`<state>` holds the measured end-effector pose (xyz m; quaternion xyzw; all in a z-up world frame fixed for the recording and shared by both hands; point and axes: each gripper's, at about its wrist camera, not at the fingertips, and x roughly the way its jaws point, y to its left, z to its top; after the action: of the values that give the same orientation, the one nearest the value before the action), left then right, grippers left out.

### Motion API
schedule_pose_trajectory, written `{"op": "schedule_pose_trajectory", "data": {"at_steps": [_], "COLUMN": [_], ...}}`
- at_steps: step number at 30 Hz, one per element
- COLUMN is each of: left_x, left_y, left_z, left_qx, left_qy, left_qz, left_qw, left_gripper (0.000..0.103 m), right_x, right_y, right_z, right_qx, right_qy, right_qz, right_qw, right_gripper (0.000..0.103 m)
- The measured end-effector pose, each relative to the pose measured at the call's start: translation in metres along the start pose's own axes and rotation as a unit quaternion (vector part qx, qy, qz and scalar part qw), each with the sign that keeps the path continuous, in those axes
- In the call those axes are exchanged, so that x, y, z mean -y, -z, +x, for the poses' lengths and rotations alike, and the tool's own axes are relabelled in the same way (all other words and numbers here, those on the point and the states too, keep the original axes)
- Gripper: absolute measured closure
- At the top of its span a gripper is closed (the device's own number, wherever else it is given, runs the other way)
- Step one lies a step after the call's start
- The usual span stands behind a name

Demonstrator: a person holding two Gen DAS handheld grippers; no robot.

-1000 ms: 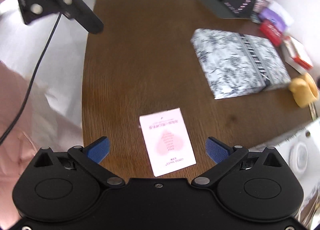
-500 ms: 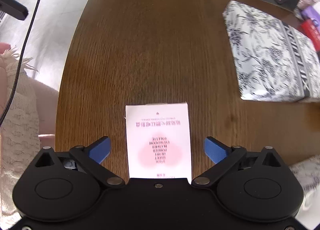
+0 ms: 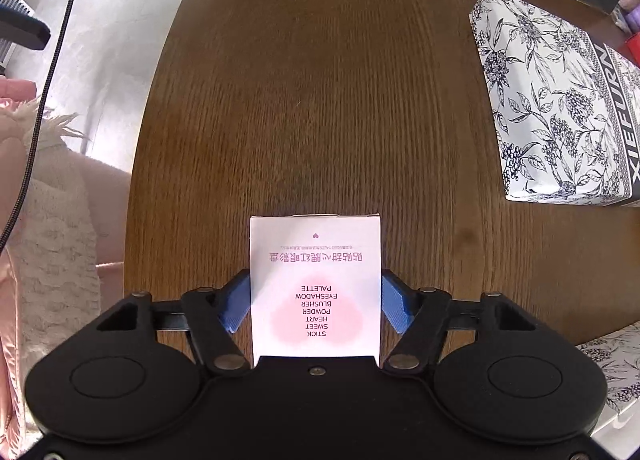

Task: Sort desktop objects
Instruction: 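Grasp the pink card box with the right tool, then lower the pink box into the floral box and open the right tool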

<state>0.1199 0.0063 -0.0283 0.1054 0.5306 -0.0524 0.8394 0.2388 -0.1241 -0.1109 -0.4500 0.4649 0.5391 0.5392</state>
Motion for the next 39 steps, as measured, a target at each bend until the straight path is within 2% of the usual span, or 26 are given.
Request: {"op": "schedule_pose_trajectory", "data": {"at_steps": [6, 13, 17, 19, 24, 31, 35, 39], "left_x": [0.006, 0.026, 0.043, 0.052, 0.073, 0.096, 0.097, 0.094], "left_y": [-0.014, -0.040, -0.058, -0.069, -0.101, -0.154, -0.186, -0.210], "left_z": [-0.007, -0.030, -0.040, -0.041, -0.034, -0.005, 0.015, 0.040], "left_qx": [-0.003, 0.017, 0.036, 0.045, 0.057, 0.067, 0.067, 0.054], "left_qy": [0.010, 0.019, 0.031, 0.038, 0.054, 0.084, 0.102, 0.115], "left_qz": [0.004, 0.013, 0.019, 0.022, 0.037, 0.068, 0.071, 0.068], "left_qw": [0.9999, 0.9996, 0.9987, 0.9980, 0.9962, 0.9918, 0.9900, 0.9896], "left_gripper": [0.000, 0.000, 0.000, 0.000, 0.000, 0.000, 0.000, 0.000], "right_x": [-0.004, 0.000, 0.003, 0.014, 0.044, 0.108, 0.161, 0.208], "right_y": [0.018, 0.050, 0.051, 0.047, 0.074, 0.106, 0.114, 0.121], "right_z": [-0.023, -0.097, -0.140, -0.153, -0.184, -0.181, -0.156, -0.113], "right_qx": [0.037, 0.110, 0.138, 0.139, 0.124, 0.103, 0.087, 0.071], "right_qy": [0.017, 0.045, 0.076, 0.094, 0.126, 0.142, 0.123, 0.089], "right_qz": [-0.017, -0.014, -0.005, -0.001, 0.021, 0.061, 0.083, 0.099], "right_qw": [0.999, 0.993, 0.987, 0.986, 0.984, 0.983, 0.985, 0.989], "right_gripper": [0.034, 0.034, 0.034, 0.034, 0.034, 0.034, 0.034, 0.034]}}
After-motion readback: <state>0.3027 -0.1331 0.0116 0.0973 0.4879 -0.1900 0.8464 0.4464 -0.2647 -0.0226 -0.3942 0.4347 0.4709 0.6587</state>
